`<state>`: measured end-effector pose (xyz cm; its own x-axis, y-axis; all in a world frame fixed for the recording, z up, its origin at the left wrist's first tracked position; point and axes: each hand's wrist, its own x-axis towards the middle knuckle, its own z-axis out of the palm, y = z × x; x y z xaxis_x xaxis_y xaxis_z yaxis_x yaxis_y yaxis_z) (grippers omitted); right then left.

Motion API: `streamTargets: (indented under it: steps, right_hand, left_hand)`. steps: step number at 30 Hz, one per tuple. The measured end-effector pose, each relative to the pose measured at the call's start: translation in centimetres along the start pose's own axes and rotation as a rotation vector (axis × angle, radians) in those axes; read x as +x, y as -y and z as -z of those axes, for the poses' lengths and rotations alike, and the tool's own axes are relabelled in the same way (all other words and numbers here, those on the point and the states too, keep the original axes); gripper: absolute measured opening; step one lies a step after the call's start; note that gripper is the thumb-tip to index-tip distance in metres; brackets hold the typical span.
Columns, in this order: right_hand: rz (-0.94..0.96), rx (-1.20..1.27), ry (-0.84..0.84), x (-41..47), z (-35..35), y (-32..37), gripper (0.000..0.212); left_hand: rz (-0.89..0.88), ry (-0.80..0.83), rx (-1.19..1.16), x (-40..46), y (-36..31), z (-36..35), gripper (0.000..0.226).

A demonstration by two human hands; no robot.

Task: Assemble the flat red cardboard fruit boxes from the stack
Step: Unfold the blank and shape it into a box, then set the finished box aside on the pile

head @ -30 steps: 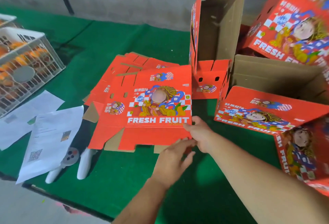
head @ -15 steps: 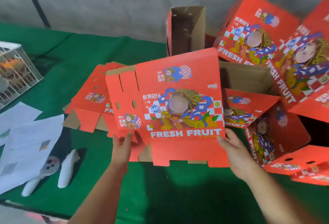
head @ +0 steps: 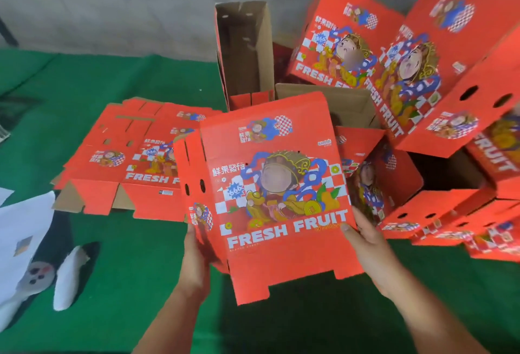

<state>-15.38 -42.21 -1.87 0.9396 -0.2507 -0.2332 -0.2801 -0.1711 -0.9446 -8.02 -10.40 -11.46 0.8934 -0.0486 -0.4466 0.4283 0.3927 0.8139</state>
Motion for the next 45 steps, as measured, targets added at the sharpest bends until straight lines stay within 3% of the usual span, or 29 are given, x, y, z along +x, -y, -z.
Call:
streamTargets:
  steps: [5, 10, 15, 17, 21, 24, 28, 31, 35, 40, 43, 45]
  right_hand:
    - [0.011, -0.082, 0.087, -1.4, -1.5, -0.2, 0.058]
    - [0.06, -0.097, 0.07, -2.4, -0.8, 0.1, 0.046]
    - [0.134, -0.06, 0.035, -3.8, -0.6, 1.1, 0.049]
    - [0.124, -0.032, 0.026, -4.4, -0.2, 1.2, 0.041]
    - [0.128, 0.043, 0.116, -6.4, 0.2, 2.1, 0.032]
    - [0.096, 0.151, 0.216, -7.6, -0.3, 2.9, 0.03]
    - [0.089, 0.088, 0.308, -9.2, -1.1, 2.9, 0.077]
    - [0.097, 0.009, 0.285, -10.7, -1.9, 3.1, 0.055]
    - [0.09, -0.052, 0.132, -11.3, -2.3, 3.4, 0.088]
    - [0.101, -0.114, -0.057, -10.7, -3.6, 4.8, 0.096]
    - [0.089, -0.157, -0.097, -10.1, -4.6, 6.0, 0.097]
    - [0.075, -0.289, -0.108, -10.1, -5.6, 6.7, 0.097]
  left_hand:
    - [0.098, 0.07, -0.121, -2.7, 1.6, -1.3, 0.067]
    - [0.049, -0.013, -0.035, -6.1, 0.8, -1.8, 0.086]
    - [-0.083, -0.025, 0.095, -9.2, -0.5, -1.4, 0.075]
    - [-0.079, -0.047, 0.139, -10.4, -0.7, -0.4, 0.076]
    - [-0.085, -0.042, 0.169, -13.1, -1.0, 1.7, 0.094]
    - [-0.094, -0.059, 0.202, -14.9, -0.8, 1.9, 0.087]
    - [-0.05, -0.118, 0.164, -16.1, -1.4, 1.8, 0.09]
    - [-0.043, -0.167, 0.209, -16.6, -2.0, 2.2, 0.07]
    - [-0.097, -0.121, 0.369, -17.5, -4.1, 0.8, 0.035]
    - [-0.154, -0.051, 0.606, -18.1, -7.1, -0.7, 0.047]
    - [-0.24, -0.191, 0.875, -17.1, -9.3, -0.9, 0.09]
    - [-0.22, -0.288, 1.15, -15.6, -10.5, -0.5, 0.096]
